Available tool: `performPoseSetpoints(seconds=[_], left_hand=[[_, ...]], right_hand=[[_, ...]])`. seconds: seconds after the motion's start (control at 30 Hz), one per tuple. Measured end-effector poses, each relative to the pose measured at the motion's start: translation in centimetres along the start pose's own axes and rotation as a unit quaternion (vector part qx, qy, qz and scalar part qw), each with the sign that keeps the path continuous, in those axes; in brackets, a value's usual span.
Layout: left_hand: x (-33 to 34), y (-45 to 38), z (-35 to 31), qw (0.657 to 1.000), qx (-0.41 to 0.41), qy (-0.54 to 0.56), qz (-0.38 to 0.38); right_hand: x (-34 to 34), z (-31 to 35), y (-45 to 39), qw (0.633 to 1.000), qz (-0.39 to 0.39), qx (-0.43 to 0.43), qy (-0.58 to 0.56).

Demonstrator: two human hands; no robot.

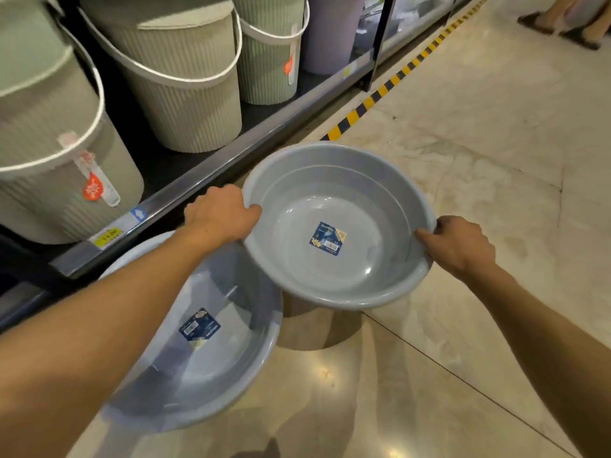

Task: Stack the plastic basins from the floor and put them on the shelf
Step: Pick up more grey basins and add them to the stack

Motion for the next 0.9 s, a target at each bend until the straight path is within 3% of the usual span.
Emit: performPoseSetpoints(seconds=[0.23,0.47,0.7,0.9], left_hand=[[-6.9,5.7,6.3,0.998,-0.056,0.0,-0.008],[-9.3,12.7,13.8,0.98,-0.196,-0.043,0.018],[-6.6,17.4,19.1,0.965,-0.256,-0.048,0.01],[-2.9,19.7,22.3,0.956,-0.283,-0.05,0.066]], right_hand=[[-1.3,7.3,2.3,0.994,-0.003,-0.109,-0.019],[2.0,15.2,6.2,0.98,0.041,-0.196,-0.007],[7.3,18.8,9.2,0.968,0.074,-0.238,0.02],[10.6,19.4,10.4,0.943,0.055,-0.308,0.114]])
Point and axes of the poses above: each hand's wrist, its own y-axis away from the middle knuckle, its own x-axis out of the palm, z = x × y, the point moved 1 cm from there along -y, towards the middle knuckle, and after that the axes turned 3 degrees about x, right-handed, at the moved point
